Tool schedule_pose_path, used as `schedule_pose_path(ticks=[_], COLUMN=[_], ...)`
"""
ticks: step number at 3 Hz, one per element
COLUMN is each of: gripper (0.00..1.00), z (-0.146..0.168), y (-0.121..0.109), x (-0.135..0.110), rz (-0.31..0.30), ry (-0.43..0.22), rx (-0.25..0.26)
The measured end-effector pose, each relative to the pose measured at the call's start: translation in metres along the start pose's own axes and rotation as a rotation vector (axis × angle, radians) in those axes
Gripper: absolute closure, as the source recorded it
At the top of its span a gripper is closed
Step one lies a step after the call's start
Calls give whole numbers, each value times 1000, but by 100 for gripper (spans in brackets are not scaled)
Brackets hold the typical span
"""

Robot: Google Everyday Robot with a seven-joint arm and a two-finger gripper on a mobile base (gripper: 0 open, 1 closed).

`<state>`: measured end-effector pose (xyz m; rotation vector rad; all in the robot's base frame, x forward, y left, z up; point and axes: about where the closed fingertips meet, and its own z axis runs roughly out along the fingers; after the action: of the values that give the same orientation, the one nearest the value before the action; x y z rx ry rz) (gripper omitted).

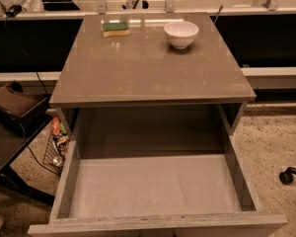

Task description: Close top drawer

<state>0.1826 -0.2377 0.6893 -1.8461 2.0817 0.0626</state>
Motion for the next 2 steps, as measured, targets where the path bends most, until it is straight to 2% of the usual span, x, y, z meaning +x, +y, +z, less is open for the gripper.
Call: schedule_pose_path(ticks=[1, 2], gripper=[100, 100], z=[39, 56], y=[-9, -30], x=[-38, -67], rz=[-81, -137], ry=[-159, -228], rx=[39, 71])
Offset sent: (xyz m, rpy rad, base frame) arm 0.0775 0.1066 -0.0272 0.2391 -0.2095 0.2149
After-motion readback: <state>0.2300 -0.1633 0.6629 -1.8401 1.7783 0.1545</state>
